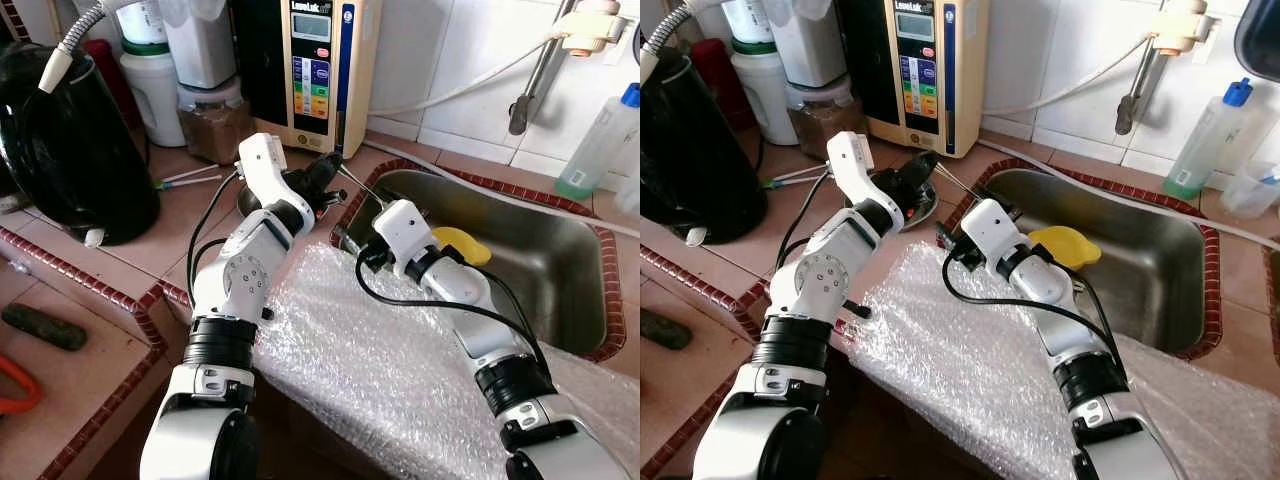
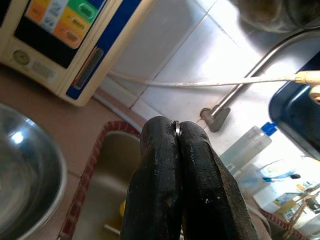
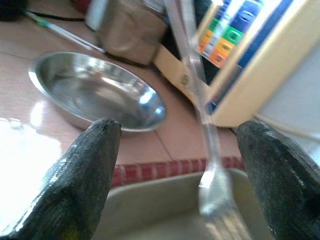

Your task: Kitchen organization

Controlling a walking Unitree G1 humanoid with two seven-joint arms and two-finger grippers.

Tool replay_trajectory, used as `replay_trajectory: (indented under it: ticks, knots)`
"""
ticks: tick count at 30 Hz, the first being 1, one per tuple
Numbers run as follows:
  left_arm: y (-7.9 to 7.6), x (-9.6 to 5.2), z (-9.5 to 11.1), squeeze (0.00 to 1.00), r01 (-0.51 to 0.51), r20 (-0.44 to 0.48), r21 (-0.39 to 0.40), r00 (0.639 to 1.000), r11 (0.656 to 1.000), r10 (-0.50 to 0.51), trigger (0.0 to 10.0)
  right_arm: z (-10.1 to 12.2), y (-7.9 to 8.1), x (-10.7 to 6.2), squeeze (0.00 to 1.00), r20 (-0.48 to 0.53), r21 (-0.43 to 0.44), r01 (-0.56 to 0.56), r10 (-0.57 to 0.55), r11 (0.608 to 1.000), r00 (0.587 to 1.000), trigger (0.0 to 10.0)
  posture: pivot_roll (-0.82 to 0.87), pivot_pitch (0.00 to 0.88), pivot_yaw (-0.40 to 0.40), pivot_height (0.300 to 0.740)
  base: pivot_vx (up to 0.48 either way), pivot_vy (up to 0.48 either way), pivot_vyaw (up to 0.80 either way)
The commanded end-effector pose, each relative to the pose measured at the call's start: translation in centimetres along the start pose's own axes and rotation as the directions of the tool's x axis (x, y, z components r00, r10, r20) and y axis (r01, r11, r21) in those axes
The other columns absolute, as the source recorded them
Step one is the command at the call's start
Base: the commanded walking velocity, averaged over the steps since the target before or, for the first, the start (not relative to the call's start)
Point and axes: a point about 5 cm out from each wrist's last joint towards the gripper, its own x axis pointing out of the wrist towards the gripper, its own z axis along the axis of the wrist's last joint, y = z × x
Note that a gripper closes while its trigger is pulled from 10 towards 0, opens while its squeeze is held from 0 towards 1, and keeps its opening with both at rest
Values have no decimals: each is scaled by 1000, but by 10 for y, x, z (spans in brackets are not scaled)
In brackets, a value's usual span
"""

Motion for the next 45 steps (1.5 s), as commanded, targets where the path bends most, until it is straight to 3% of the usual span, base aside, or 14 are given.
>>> replay_trajectory:
  ticks: [1,10,21,45]
  knots:
    - [-8,0,-10,0,11,-20,-21,1000,1000,-12,0,0,-11,1,0,-19,0,64,-64,998,998,0,69,0,41,740,0,0,0]
    - [-12,-3,-17,0,19,-31,-68,999,997,-21,0,-14,-16,-2,0,-79,33,149,-146,988,986,0,71,0,36,740,0,0,0]
    - [-21,-3,-16,0,51,-34,-84,998,995,-54,0,-23,8,9,0,-139,92,126,-113,988,984,0,79,0,36,740,0,0,0]
    - [-27,-5,-23,0,103,-96,-86,989,991,-112,0,-38,-7,5,0,-221,88,226,-202,970,954,0,82,0,29,740,0,0,0]
